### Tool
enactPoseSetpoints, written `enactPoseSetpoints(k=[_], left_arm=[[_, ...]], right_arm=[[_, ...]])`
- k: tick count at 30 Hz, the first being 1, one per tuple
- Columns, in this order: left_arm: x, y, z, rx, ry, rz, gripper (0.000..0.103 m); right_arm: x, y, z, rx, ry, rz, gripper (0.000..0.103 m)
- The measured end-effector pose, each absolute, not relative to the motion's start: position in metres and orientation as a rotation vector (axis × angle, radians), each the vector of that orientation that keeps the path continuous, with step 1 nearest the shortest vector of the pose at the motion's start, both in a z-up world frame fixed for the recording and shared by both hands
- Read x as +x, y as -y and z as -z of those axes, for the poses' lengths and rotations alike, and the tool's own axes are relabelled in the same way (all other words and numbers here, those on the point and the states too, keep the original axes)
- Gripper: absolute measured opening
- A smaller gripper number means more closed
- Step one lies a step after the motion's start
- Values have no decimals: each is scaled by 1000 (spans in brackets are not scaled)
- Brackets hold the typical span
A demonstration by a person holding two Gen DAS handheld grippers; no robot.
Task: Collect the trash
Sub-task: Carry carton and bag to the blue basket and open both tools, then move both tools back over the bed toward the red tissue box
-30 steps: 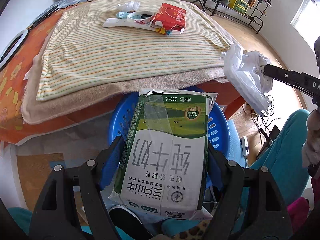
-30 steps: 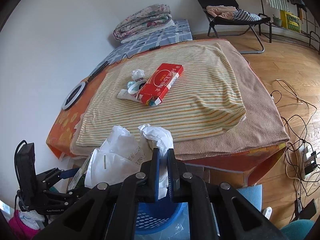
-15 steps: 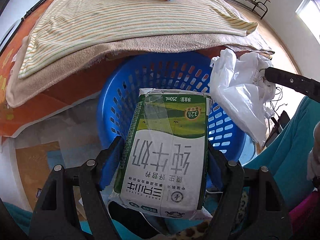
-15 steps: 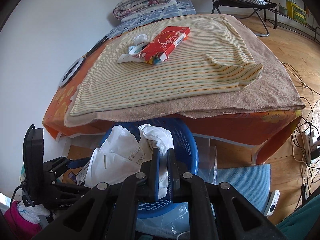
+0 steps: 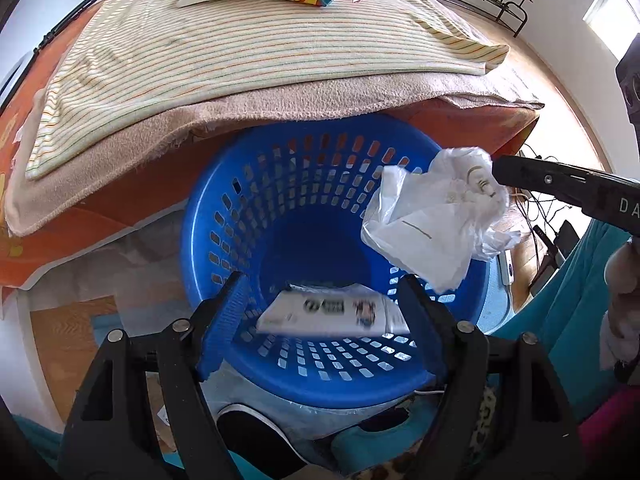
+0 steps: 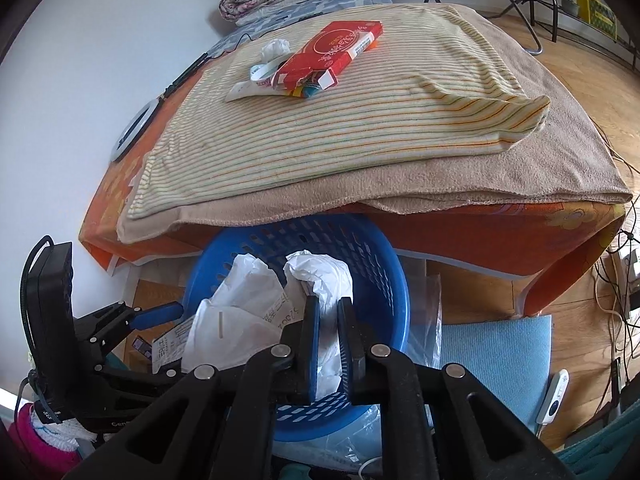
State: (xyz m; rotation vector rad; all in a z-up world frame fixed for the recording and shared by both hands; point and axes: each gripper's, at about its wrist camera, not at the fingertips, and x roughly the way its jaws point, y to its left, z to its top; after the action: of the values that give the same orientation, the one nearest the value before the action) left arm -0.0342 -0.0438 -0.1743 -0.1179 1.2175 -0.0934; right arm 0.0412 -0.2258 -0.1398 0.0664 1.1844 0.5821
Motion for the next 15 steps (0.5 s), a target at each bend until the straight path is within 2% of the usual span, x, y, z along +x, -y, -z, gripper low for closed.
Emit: enactPoseSetpoints(k=[6, 8, 15], left_arm=[[-32, 38, 175, -134, -1218, 80, 79], [-32, 37, 175, -141, -1217, 77, 79], [-32, 36, 176, -147, -1215, 71, 79]], right_arm=[[43, 225, 144, 71, -1198, -584, 38], [43, 225, 145, 62, -1199, -578, 56], [43, 222, 146, 38, -1201, -563, 74]])
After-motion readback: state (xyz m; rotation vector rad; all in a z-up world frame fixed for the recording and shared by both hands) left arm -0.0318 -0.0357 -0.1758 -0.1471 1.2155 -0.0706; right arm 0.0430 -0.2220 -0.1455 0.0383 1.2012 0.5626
